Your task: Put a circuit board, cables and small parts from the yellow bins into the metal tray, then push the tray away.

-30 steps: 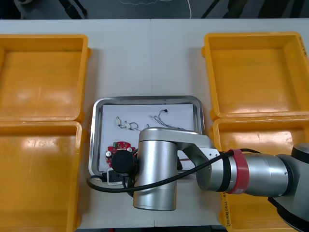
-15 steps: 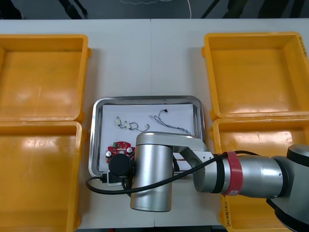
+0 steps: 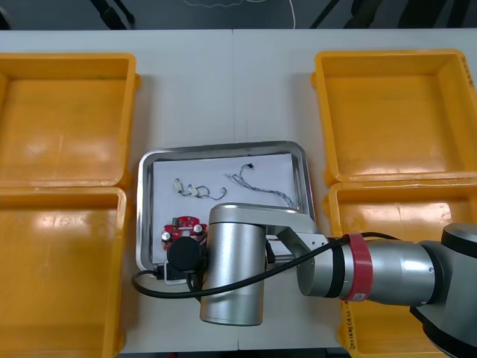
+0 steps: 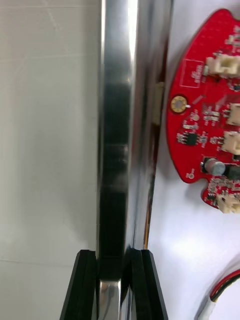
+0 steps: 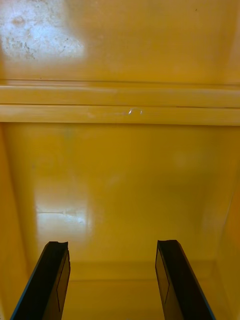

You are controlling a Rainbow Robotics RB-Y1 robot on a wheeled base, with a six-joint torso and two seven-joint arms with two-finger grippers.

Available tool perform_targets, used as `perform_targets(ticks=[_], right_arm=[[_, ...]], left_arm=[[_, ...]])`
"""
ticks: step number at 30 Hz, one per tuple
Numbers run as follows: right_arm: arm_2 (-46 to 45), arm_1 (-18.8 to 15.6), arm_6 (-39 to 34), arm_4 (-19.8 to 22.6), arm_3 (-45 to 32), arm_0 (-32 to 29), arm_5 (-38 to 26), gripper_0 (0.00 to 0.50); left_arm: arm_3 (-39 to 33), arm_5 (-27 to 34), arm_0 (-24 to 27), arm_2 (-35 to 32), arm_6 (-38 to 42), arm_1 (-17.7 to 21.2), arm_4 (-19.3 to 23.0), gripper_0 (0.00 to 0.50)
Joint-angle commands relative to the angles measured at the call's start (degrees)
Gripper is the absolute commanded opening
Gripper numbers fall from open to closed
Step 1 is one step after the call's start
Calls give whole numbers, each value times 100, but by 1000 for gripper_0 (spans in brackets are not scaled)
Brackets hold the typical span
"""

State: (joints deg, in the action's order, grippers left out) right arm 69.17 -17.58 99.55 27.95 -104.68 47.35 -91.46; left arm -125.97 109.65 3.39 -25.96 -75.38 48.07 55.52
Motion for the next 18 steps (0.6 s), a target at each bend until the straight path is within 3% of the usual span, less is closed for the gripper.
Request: perform_targets(ticks=[1, 4, 18], right_arm=[[106, 158, 47, -44, -44, 186, -12, 34], [97, 158, 38, -79, -44, 186, -21, 1], [-246, 158, 117, -71, -44, 239, -161, 0]], left_arm=[[-173, 35, -120, -164, -258, 256, 38, 500], [-173, 35, -120, -164, -258, 256, 38, 500], [-173, 35, -120, -164, -258, 256, 38, 500]])
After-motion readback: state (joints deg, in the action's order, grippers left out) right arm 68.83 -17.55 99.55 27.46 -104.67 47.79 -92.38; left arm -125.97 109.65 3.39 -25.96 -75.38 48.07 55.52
